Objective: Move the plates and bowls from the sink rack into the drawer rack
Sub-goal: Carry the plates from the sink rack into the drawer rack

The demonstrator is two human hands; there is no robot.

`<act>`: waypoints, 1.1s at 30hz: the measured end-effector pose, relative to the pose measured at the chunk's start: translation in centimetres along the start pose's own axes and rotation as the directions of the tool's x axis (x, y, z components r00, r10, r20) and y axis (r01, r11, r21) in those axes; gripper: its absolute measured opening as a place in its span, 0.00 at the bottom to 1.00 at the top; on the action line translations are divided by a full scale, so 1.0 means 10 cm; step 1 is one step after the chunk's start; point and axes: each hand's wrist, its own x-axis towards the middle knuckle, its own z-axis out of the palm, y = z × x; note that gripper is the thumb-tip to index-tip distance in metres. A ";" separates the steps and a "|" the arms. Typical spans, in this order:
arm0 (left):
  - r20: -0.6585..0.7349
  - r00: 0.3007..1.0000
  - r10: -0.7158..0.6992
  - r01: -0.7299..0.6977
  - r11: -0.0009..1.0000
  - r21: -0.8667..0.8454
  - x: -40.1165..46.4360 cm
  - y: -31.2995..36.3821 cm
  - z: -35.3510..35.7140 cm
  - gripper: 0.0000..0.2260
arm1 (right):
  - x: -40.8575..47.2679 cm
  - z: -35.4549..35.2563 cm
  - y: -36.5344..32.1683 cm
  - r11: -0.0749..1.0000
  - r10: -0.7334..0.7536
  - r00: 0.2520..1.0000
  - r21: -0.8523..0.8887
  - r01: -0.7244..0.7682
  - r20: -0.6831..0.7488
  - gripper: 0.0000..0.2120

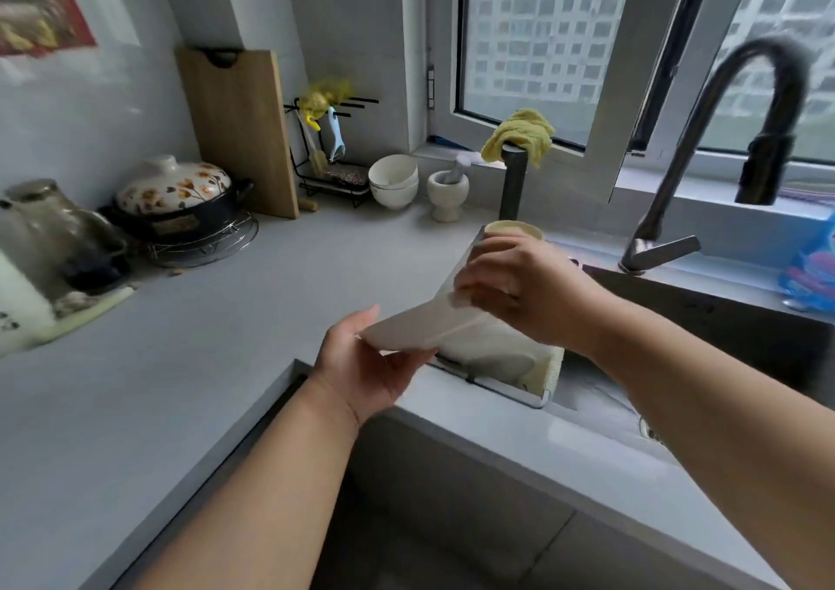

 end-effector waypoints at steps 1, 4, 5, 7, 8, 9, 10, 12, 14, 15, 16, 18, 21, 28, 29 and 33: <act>-0.025 0.999 0.024 -0.024 1.000 0.011 -0.16 -0.08 -0.03 0.20 | -0.09 0.03 -0.15 0.999 -0.019 1.000 0.032 0.019 -0.001 0.09; -0.131 0.981 0.143 -0.139 0.989 0.045 -0.60 -0.35 -0.22 0.18 | -0.34 0.12 -0.51 0.981 0.069 0.997 0.183 -0.065 -0.016 0.16; -0.155 0.967 0.200 -0.194 0.979 0.057 -0.73 -0.43 -0.31 0.18 | -0.42 0.16 -0.59 0.964 0.148 0.988 0.230 -0.134 -0.046 0.17; -0.206 0.932 0.299 -0.290 0.954 0.073 -0.97 -0.55 -0.49 0.19 | -0.54 0.29 -0.72 0.911 0.358 0.928 0.255 -0.323 -0.105 0.13; -0.237 0.912 0.335 -0.325 0.942 0.082 -1.07 -0.58 -0.58 0.18 | -0.59 0.36 -0.78 0.868 0.461 0.881 0.259 -0.424 -0.101 0.12; -0.265 0.894 0.362 -0.351 0.932 0.092 -1.18 -0.62 -0.65 0.17 | -0.63 0.44 -0.84 0.815 0.547 0.834 0.274 -0.511 -0.070 0.14; -0.296 0.875 0.383 -0.370 0.924 0.100 -1.29 -0.65 -0.72 0.16 | -0.65 0.51 -0.91 0.760 0.609 0.793 0.301 -0.575 -0.024 0.16; -0.336 0.846 0.415 -0.401 0.909 0.112 -1.49 -0.72 -0.85 0.15 | -0.66 0.67 -1.03 0.605 0.700 0.702 0.414 -0.680 0.129 0.23; -0.351 0.826 0.441 -0.433 0.895 0.105 -1.69 -0.79 -0.98 0.14 | -0.63 0.75 -1.28 0.257 0.703 0.588 0.627 -0.735 0.401 0.23; -0.356 0.819 0.450 -0.447 0.889 0.097 -1.79 -0.81 -1.04 0.14 | -0.63 0.78 -1.41 0.049 0.649 0.550 0.692 -0.720 0.526 0.21; -0.367 0.811 0.457 -0.459 0.884 0.086 -1.89 -0.84 -1.12 0.13 | -0.61 0.80 -1.56 -0.118 0.585 0.533 0.714 -0.690 0.611 0.18; -0.409 0.783 0.468 -0.488 0.871 0.063 -2.09 -0.90 -1.29 0.12 | -0.59 0.82 -1.84 -0.267 0.496 0.542 0.713 -0.648 0.678 0.13; -0.473 0.743 0.474 -0.524 0.851 0.030 -2.44 -1.00 -1.63 0.13 | -0.53 0.93 -2.25 -0.287 0.448 0.563 0.708 -0.646 0.695 0.11; -0.677 0.576 0.458 -0.528 0.841 0.120 -3.39 -1.26 -2.71 0.12 | -0.37 1.40 -3.44 -0.251 0.310 0.504 0.581 -0.775 0.806 0.12; -0.702 0.540 0.464 -0.520 0.840 0.156 -3.54 -1.32 -2.87 0.13 | -0.35 1.48 -3.62 -0.232 0.280 0.501 0.564 -0.792 0.819 0.12; -0.801 0.346 0.489 -0.445 0.837 0.319 -4.20 -1.55 -3.50 0.16 | -0.35 1.81 -4.38 -0.136 0.148 0.490 0.508 -0.850 0.859 0.11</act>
